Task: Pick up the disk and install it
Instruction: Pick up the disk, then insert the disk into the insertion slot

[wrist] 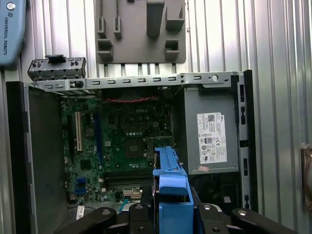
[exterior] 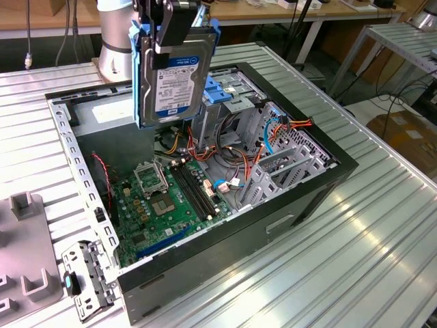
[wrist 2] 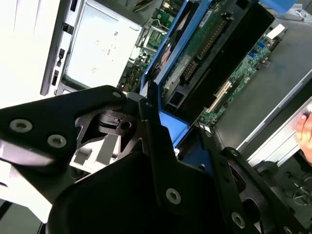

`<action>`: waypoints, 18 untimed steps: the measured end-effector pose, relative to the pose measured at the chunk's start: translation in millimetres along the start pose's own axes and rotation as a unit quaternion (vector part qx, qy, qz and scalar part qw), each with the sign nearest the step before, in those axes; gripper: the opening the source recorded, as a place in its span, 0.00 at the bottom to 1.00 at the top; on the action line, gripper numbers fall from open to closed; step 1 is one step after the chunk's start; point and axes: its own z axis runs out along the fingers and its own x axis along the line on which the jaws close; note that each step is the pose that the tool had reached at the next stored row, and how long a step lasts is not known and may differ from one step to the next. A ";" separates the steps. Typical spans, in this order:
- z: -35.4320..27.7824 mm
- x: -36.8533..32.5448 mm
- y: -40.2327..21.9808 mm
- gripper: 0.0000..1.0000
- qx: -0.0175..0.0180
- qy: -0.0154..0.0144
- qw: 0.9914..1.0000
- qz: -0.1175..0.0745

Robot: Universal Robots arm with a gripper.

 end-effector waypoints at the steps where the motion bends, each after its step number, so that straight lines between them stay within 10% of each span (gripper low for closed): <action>1: 0.0 0.1 -3.2 0.37 0.000 0.000 1.000 0.000; 18: 0.1 0.2 -9.6 0.37 0.000 0.000 1.000 0.000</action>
